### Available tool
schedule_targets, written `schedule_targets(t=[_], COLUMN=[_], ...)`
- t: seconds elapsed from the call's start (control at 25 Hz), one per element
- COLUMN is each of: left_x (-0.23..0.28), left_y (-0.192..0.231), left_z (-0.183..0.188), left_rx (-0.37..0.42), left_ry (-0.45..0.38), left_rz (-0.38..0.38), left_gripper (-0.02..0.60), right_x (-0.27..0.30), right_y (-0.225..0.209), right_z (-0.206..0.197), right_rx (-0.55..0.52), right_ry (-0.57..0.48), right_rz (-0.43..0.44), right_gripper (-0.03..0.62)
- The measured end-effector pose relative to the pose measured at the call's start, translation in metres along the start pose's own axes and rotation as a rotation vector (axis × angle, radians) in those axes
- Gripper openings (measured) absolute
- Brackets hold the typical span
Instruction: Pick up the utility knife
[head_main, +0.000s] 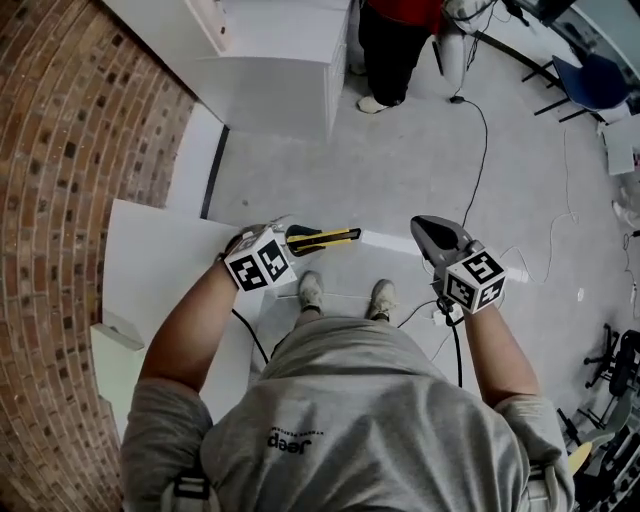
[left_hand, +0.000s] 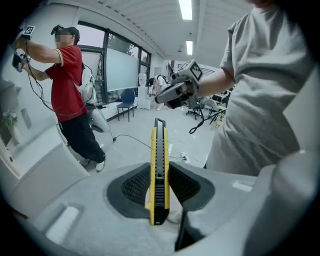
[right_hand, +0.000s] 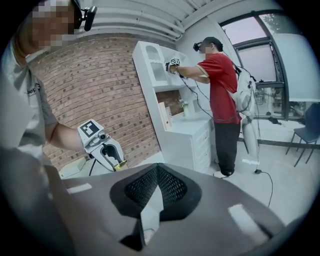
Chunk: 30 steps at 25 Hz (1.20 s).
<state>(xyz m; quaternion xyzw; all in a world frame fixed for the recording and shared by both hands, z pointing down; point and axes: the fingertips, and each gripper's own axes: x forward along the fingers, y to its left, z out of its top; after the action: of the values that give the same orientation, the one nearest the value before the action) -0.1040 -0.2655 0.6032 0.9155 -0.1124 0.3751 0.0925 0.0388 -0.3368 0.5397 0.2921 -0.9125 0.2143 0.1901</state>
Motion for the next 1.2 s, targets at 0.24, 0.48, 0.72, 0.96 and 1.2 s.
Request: schedule_targets(t=[0.24,0.48,0.72,0.96,1.2], left_x=[0.021,0.034,0.034,0.027,0.004], left_y=[-0.002,-0.007,-0.005,-0.006,-0.008], left_z=[0.073,0.15,0.211,0.247,0.267], left_rx=[-0.039,-0.123,-0.226,-0.312,-0.381], left_ry=[-0.152,-0.371,-0.582,-0.738,-0.882], left_rz=[-0.031,-0.074,-0.101,-0.119,-0.157], left_gripper=[0.115,0.115,0.116,0.115,0.117], right_x=[-0.054,-0.107,-0.145,-0.167,-0.178], right_y=[-0.033,-0.061,-0.078,-0.085,-0.085], right_z=[-0.002,0.002,0.016,0.039,0.055], right_rx=[0.042,0.067,0.073,0.079,0.066], right_ry=[-0.066,-0.127,-0.19,-0.251,-0.283], right_rz=[-0.092,-0.162,-0.199,-0.216,-0.236], right_gripper=[0.009,0.009,0.009,0.009,0.009])
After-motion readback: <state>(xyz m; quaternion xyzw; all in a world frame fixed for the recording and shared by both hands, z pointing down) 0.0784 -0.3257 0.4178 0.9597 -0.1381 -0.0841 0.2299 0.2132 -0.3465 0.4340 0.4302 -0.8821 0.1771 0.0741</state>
